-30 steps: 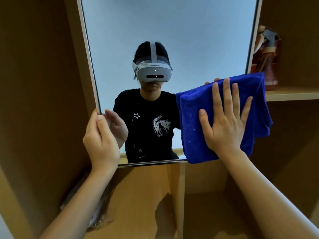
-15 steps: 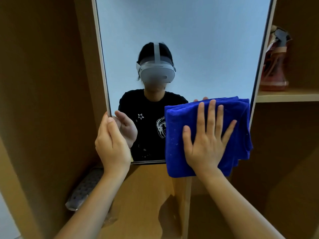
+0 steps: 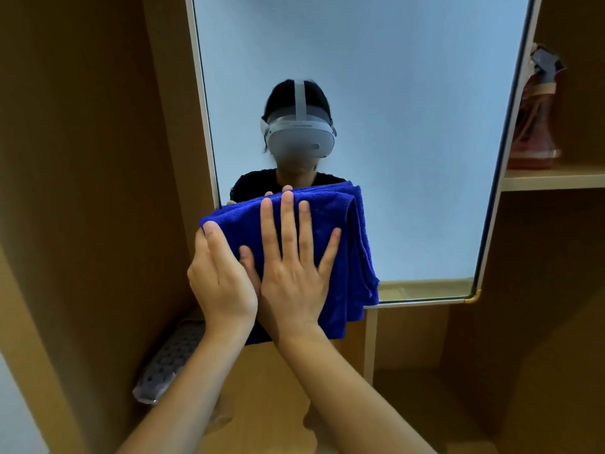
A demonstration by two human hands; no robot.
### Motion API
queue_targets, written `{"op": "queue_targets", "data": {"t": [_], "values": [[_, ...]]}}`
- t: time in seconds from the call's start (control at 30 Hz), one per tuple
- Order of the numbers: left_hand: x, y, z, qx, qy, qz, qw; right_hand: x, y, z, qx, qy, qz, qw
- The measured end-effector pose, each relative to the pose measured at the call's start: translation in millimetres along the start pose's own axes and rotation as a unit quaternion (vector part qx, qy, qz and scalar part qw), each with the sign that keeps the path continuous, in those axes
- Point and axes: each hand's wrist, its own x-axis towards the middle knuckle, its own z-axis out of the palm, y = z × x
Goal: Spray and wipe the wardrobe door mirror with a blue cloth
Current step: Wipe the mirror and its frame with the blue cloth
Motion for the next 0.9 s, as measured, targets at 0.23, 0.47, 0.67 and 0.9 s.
{"op": "queue_targets", "data": {"t": [0.23,0.47,0.67,0.9], "values": [[-3,4,2,0.004,0.01,-0.011,1.0,-8,28,-9,0.033,-0.007,-0.024,0.999],[-3,1,7,0.014,0.025,-0.008,1.0,-8,92,-20,0.017,-0.003,-0.005,1.0],[-2,-7,6,0.063,0.018,-0.01,0.998,-4,135,-27,0.003,-0.005,-0.022,1.0],[-34,1,22,0.094,0.038,0.091,0.991,-6,174,-40,-0.002,-0.017,0.042,0.999]]}}
